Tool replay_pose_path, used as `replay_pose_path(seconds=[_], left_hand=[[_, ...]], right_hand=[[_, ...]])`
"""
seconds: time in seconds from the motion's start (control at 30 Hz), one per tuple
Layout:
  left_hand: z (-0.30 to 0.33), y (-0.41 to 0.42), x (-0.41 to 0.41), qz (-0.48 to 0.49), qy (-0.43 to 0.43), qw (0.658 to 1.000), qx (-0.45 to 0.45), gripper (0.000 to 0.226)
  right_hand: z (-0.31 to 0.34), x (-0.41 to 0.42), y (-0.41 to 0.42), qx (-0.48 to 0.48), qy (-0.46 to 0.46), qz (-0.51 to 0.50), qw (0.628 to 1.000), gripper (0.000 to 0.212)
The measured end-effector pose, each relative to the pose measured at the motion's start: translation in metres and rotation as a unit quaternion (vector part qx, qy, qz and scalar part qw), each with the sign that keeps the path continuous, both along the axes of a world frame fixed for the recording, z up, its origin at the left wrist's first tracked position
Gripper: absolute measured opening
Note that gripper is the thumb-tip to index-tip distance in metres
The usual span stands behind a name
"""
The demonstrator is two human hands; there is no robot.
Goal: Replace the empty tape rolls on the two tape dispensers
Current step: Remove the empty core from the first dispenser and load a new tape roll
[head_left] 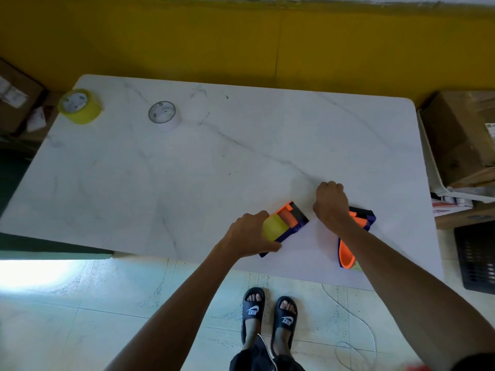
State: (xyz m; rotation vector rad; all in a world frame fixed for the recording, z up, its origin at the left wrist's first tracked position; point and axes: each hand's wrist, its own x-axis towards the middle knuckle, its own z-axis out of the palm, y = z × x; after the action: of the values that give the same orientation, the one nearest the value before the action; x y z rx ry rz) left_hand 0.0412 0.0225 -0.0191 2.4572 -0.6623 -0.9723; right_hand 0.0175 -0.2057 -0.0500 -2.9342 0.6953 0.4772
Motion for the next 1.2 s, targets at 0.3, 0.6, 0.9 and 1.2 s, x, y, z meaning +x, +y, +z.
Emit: replay_pose_path(seconds=[0.3, 0.6, 0.9, 1.2], left_hand=[[0.001, 0.007, 0.003, 0.01, 0.017, 0.999, -0.027, 0.038], [-0.015, 0.049, -0.023, 0.117, 0.039, 0.984, -0.127, 0.04], [-0.018, 0.064, -0.033, 0.225, 0.053, 0.956, -0.179, 0.036], [0.02, 0.039, -0.022, 0.264, 0.1, 0.917, -0.282, 0.041]], right_hand=[[-0.006, 0.001, -0.015, 0.004, 0.02, -0.039, 0.999, 0.025], [-0.015, -0.001, 0.009, 0.14, -0.004, -0.004, 0.99, 0.022], [-0.015, -0.02, 0.058, 0.429, -0.045, -0.098, 0.897, 0.016], [0.007, -0.013, 0.067, 0.751, -0.098, -0.278, 0.591, 0.021]])
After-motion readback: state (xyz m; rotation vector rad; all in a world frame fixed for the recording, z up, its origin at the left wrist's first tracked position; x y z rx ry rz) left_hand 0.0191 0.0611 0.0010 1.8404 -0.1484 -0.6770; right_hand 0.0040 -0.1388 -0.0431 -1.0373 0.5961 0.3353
